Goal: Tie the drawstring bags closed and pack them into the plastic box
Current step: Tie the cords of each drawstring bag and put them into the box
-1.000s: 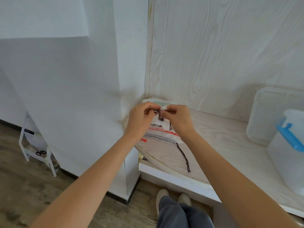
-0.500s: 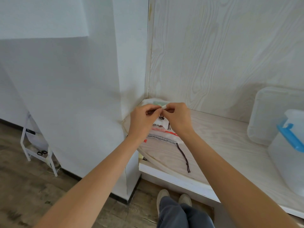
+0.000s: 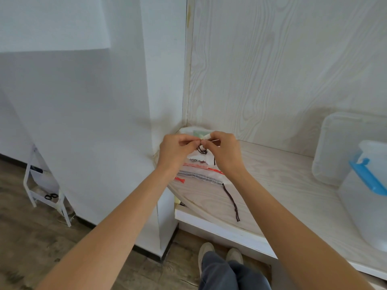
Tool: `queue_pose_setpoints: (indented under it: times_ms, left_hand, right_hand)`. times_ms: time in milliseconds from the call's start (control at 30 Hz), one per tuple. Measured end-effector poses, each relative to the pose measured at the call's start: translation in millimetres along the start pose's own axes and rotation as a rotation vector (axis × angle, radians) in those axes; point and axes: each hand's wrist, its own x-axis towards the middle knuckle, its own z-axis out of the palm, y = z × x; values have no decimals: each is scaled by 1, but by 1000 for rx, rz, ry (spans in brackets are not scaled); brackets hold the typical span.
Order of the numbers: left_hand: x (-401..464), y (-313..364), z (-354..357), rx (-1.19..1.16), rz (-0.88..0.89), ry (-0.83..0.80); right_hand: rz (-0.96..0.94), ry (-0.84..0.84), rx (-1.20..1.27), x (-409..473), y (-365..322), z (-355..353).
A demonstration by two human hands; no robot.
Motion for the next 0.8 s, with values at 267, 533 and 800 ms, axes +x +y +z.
queue_pose_setpoints:
  times_ms: [267, 533, 800]
  left_hand:
    - [6, 5, -7, 34, -60, -106]
    - [17, 17, -12, 11, -280, -337]
    - [17, 17, -10, -96, -345, -330]
  right_hand:
    - [-87, 29, -317, 1, 7, 4]
    - [-159, 19, -399, 6, 8, 3]
    - [-229, 163, -334, -5, 16, -4]
